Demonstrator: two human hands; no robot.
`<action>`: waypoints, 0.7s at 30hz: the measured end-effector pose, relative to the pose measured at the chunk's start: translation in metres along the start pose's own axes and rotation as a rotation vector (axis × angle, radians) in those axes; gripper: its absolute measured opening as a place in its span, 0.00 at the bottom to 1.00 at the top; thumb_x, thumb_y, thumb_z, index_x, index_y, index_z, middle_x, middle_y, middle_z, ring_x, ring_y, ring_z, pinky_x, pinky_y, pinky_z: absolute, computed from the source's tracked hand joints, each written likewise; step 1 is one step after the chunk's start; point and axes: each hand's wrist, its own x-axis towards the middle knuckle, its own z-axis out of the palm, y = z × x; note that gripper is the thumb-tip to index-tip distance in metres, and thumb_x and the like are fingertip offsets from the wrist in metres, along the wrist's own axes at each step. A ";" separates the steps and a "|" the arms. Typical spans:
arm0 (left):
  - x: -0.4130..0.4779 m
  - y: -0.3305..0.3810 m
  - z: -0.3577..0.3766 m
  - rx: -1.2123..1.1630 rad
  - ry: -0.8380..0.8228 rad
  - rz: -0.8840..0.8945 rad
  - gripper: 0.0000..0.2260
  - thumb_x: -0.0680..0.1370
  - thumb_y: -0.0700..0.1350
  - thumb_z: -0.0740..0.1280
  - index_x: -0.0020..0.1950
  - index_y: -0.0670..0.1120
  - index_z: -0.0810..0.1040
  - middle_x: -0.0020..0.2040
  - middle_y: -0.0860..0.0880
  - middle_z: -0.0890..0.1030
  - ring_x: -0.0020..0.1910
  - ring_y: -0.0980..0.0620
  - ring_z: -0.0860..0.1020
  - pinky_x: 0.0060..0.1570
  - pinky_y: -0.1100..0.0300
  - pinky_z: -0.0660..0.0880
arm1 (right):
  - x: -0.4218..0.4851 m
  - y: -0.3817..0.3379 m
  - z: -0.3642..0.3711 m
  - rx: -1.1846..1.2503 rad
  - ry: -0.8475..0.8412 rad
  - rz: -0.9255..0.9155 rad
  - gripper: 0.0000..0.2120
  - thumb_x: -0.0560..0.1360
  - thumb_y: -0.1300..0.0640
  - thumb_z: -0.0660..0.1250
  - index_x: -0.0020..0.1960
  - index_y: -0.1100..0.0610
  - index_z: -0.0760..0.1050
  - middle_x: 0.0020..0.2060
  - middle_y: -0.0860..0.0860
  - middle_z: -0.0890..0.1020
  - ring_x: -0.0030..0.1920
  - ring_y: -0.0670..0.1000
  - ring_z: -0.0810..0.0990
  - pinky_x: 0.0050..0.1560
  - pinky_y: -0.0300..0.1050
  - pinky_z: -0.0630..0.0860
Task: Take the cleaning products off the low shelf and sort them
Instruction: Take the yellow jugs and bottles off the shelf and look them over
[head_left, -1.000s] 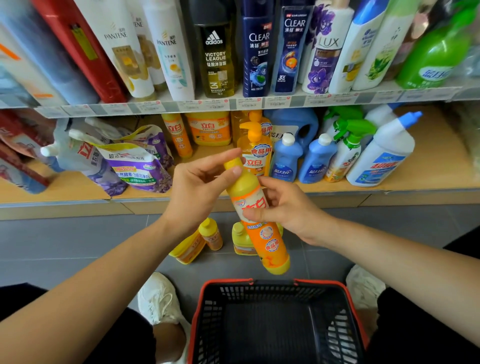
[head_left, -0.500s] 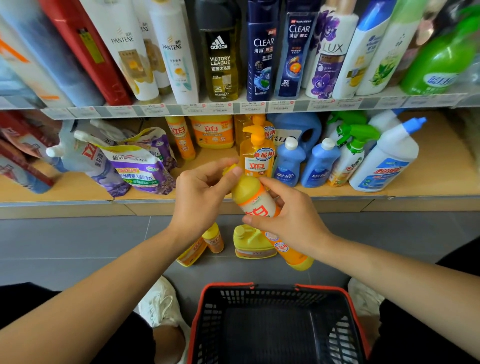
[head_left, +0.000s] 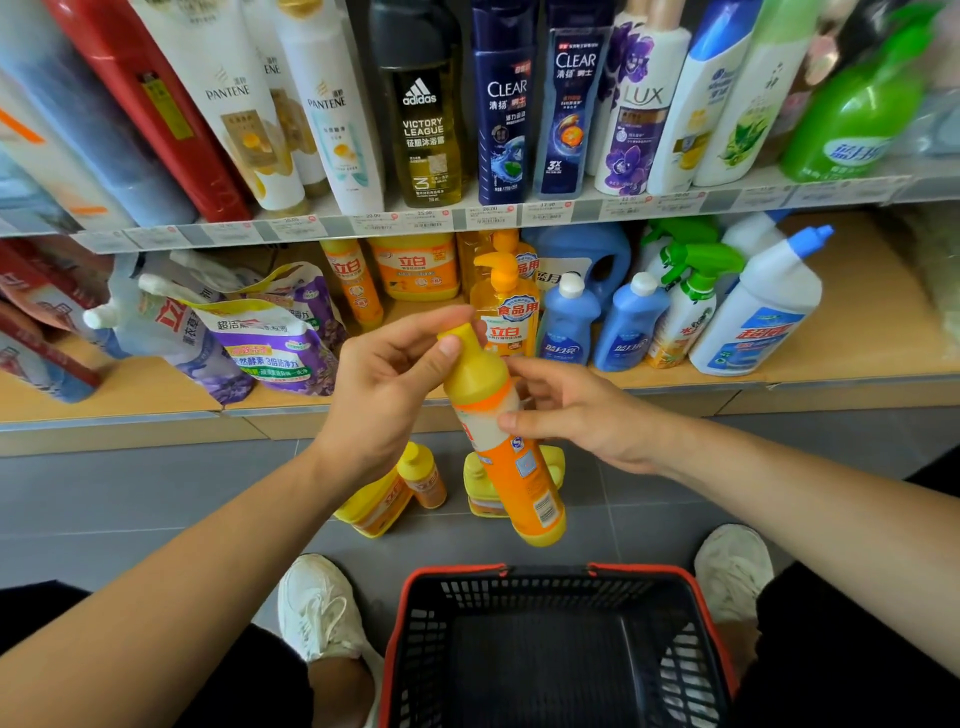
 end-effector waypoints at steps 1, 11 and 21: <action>0.000 0.000 0.000 -0.013 -0.004 -0.010 0.16 0.77 0.44 0.69 0.64 0.42 0.80 0.58 0.40 0.84 0.61 0.41 0.82 0.57 0.47 0.80 | 0.000 0.001 0.002 0.008 0.001 -0.012 0.24 0.76 0.61 0.72 0.70 0.56 0.73 0.63 0.64 0.79 0.64 0.60 0.79 0.67 0.59 0.75; 0.000 -0.003 -0.003 0.488 0.062 0.145 0.12 0.77 0.43 0.74 0.60 0.48 0.83 0.50 0.52 0.85 0.47 0.48 0.83 0.42 0.55 0.83 | 0.000 0.008 0.012 -0.076 0.100 -0.046 0.26 0.71 0.59 0.78 0.62 0.43 0.72 0.58 0.59 0.81 0.56 0.60 0.83 0.58 0.58 0.81; 0.002 -0.003 -0.003 0.432 0.018 0.073 0.07 0.82 0.45 0.68 0.55 0.48 0.85 0.48 0.51 0.87 0.48 0.49 0.85 0.44 0.54 0.83 | -0.005 0.009 0.014 -0.245 0.129 -0.105 0.30 0.69 0.57 0.81 0.64 0.47 0.70 0.55 0.56 0.82 0.53 0.54 0.84 0.57 0.57 0.81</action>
